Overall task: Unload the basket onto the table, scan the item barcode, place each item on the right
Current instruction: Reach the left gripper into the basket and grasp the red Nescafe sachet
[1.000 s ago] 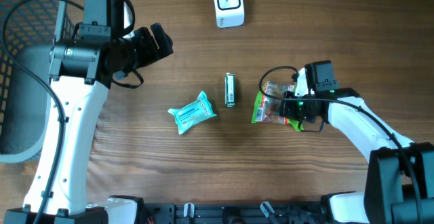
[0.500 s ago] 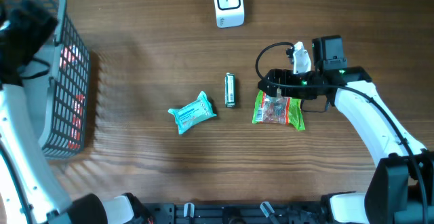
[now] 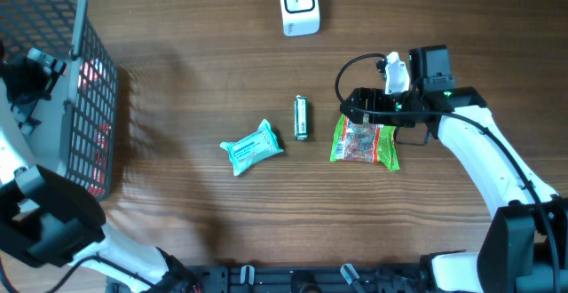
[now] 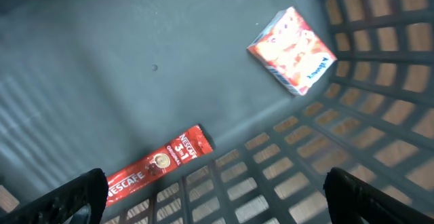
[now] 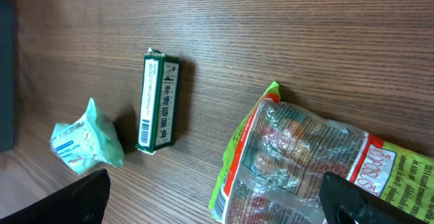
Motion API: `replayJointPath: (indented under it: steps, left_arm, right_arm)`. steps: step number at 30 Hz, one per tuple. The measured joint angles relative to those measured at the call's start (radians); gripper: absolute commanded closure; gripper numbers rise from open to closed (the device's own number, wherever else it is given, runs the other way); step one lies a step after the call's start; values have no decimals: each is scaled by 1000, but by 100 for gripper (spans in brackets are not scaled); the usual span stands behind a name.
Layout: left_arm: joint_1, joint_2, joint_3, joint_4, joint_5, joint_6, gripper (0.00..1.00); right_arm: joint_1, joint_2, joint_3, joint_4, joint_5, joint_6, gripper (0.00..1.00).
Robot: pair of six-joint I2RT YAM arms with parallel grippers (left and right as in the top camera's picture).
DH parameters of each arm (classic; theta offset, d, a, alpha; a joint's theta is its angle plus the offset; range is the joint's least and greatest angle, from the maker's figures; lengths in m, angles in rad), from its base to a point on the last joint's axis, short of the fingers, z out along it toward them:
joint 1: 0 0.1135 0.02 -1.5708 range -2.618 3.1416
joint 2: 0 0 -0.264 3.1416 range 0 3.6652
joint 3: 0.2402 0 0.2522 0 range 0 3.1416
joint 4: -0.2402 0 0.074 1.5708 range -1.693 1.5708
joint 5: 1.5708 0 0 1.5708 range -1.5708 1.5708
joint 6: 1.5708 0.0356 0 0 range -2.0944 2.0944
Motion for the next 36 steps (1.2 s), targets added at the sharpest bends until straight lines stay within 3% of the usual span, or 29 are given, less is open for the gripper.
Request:
replayJointPath:
  steps: [7, 17, 21, 24, 26, 28, 30, 32, 34, 36]
  left_arm:
    - [0, 17, -62, -18, 2, 0, 0]
    - [8, 21, -437, 175, -21, -1, 0]
    - [8, 21, -492, 188, -20, -4, 20]
    - [6, 21, -496, 204, -20, 6, 41]
    - [7, 21, -491, 193, -21, 10, 81]
    - [13, 21, -461, 174, -27, 27, 92]
    - [25, 21, -402, 170, -29, 73, 93]
    - [39, 19, -347, 172, -26, 149, 88]
    - [49, 19, -333, 185, -20, 227, 67]
    - [56, 19, -333, 180, -19, 329, 32]
  right_arm:
    - [0, 0, 0, 0, 7, 0, 0]
    - [0, 0, 0, 3, 7, 0, 0]
    - [0, 0, 0, 2, 7, 0, 0]
    - [0, 0, 0, 2, 7, 0, 0]
    - [0, 0, 0, 2, 7, 0, 0]
    - [0, 0, 0, 2, 7, 0, 0]
    - [0, 0, 0, 3, 7, 0, 0]
    - [0, 0, 0, 2, 7, 0, 0]
    - [0, 0, 0, 2, 7, 0, 0]
    - [0, 0, 0, 2, 7, 0, 0]
